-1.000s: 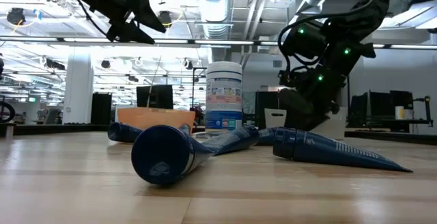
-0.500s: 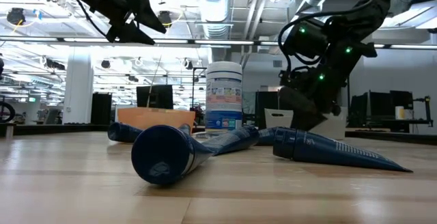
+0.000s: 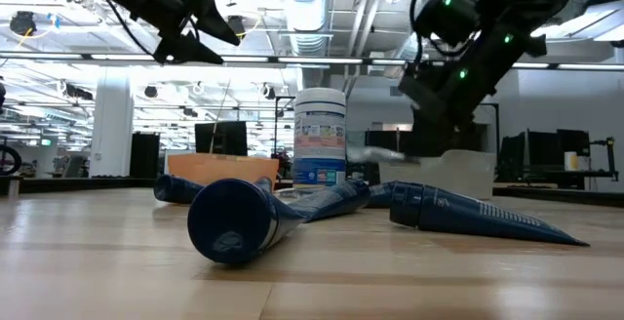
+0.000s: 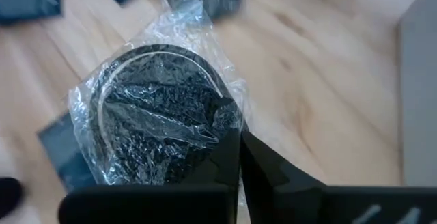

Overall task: Pick & Place Travel size toiletries
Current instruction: Put the hair brush into the orange bin

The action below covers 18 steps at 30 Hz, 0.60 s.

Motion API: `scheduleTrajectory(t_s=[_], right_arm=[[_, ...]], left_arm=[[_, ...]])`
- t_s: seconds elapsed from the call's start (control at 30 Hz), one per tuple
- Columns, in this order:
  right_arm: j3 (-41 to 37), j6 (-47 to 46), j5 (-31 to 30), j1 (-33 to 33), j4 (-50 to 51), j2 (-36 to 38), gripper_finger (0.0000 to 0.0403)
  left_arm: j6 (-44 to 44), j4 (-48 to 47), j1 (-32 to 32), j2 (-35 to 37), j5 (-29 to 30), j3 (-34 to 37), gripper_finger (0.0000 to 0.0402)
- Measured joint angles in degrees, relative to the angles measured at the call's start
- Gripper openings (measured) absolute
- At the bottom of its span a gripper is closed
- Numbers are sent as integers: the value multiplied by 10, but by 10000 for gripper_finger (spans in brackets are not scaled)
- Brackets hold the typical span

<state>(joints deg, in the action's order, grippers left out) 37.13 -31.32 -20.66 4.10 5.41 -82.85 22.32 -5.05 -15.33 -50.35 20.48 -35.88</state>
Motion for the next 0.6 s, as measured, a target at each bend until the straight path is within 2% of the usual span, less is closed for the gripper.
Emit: scheduleTrajectory(t_s=[0.17, 0.33, 0.6], right_arm=[[0, 20, -27, -1, -3, 46, 1], [0, 57, -69, -12, -22, 75, 1], [1, 109, -101, -30, -88, 78, 0]], left_arm=[[25, 132, 0, -4, -50, 63, 280], [93, 286, 0, -26, -94, 129, 280], [154, 469, 44, -142, -100, 151, 280]])
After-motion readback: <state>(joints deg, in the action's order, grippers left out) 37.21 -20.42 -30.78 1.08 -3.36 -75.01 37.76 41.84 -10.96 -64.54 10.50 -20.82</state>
